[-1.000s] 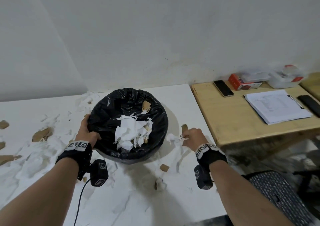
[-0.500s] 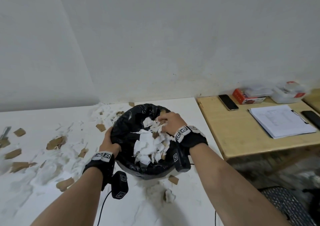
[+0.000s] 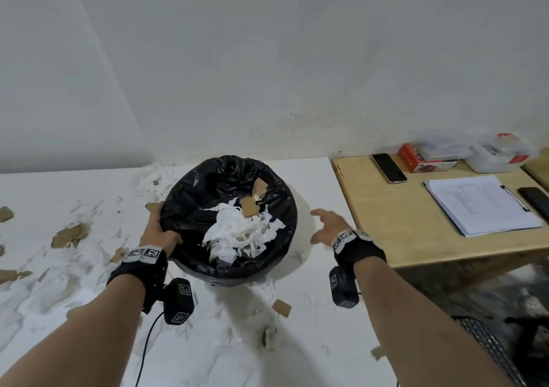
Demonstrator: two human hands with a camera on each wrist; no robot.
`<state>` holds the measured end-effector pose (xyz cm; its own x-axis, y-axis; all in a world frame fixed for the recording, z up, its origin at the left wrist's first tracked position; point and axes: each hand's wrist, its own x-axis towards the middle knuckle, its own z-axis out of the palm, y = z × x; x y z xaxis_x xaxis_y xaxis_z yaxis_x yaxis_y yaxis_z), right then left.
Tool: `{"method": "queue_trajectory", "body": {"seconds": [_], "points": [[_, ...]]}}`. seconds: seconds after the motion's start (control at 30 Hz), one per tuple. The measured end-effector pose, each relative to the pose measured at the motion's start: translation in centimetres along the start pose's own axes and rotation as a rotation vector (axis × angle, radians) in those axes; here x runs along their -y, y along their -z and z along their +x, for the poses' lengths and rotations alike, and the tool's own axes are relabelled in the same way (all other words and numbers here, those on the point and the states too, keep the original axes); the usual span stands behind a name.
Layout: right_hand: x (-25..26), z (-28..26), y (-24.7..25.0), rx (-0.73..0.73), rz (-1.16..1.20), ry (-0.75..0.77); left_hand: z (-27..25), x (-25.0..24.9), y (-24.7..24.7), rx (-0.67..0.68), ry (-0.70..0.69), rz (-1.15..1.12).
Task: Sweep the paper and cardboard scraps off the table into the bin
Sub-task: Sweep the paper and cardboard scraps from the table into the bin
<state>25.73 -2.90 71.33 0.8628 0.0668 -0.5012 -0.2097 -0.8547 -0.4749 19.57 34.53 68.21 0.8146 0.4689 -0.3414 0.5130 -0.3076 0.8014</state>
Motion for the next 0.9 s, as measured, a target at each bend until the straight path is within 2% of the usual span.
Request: {"method": "queue_trajectory", "body": {"seconds": [0.07, 0.13, 0.23, 0.3, 0.43, 0.57, 0.63, 0.73, 0.9], "points": [[-1.4, 1.1, -2.2, 0.122, -0.132, -0.013, 0.6, 0.2, -0.5, -0.009, 0.000, -0.008], [-2.3, 2.1, -4.2, 0.211, -0.236, 0.044, 0.8, 0.4, -0.9, -0.016, 0.005, -0.020], [-3.5, 4.0, -8.0, 0.303, -0.387, 0.097, 0.6, 0.6, -1.5, -0.027, 0.015, -0.045], [-3.6, 3.3, -9.4, 0.346, -0.492, 0.143, 0.3, 0.7, -1.6, -0.031, 0.022, -0.052], [-4.9, 1.4, -10.4, 0.252, -0.588, 0.256, -0.6, 0.8, -1.8, -0.049, 0.033, -0.082], [-7.3, -0.5, -11.9, 0.165, -0.590, 0.212, -1.4, 0.7, -2.1, -0.064, 0.042, -0.109], [-7.6, -1.8, -12.4, 0.117, -0.517, 0.168, -1.8, 0.9, -2.3, -0.069, 0.034, -0.110], [-7.7, -3.3, -12.2, 0.065, -0.287, 0.076, -2.4, 1.1, -2.1, -0.051, 0.000, -0.091], [-4.8, -5.4, -8.9, -0.243, 0.213, 0.024, -4.2, 1.6, -0.5, -0.031, -0.040, -0.089]]}}
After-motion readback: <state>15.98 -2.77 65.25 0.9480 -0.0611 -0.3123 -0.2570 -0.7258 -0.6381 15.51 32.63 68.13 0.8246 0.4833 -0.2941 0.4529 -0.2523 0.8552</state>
